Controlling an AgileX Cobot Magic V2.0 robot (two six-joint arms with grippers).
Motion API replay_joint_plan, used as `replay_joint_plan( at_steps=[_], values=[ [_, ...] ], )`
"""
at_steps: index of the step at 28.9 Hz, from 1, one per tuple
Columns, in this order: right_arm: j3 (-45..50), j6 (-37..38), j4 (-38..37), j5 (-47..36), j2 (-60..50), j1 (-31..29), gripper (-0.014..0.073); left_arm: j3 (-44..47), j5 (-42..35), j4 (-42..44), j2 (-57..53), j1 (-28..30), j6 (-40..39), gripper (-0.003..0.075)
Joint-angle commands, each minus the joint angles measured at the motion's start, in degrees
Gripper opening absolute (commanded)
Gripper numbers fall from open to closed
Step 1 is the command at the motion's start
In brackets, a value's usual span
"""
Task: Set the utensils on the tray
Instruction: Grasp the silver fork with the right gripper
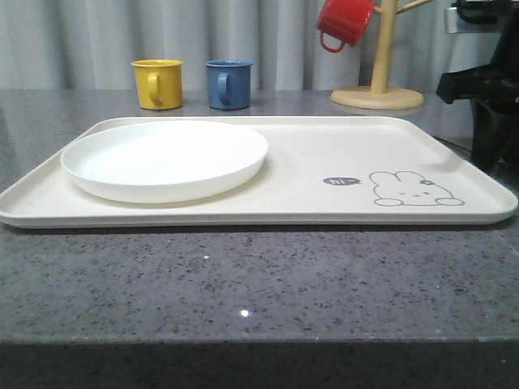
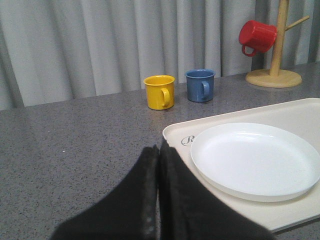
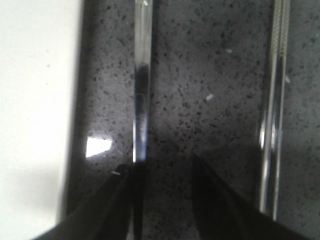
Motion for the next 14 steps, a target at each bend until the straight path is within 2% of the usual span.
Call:
replay_joint_plan(
  at_steps=[1,9,14],
  values=[
    [-1.61,-0.46,0.24,-1.67,-1.48,0.15,0.0209,-1.66,-4.50,-0.73,0.71,0.08,-0.57,-0.0018],
    [-1.61,-0.46,0.59,-0.37,-1.48,0.15,-0.0021,-1.66,-4.50,-0.73,0.71,0.08,-0.57,-0.0018],
    [-1.61,-0.40,0.59,0.91,-2.22,0.15,-0.0052,-1.66,-4.50,-0.73,0.71,0.08,-0.57,-0.0018]
  ],
)
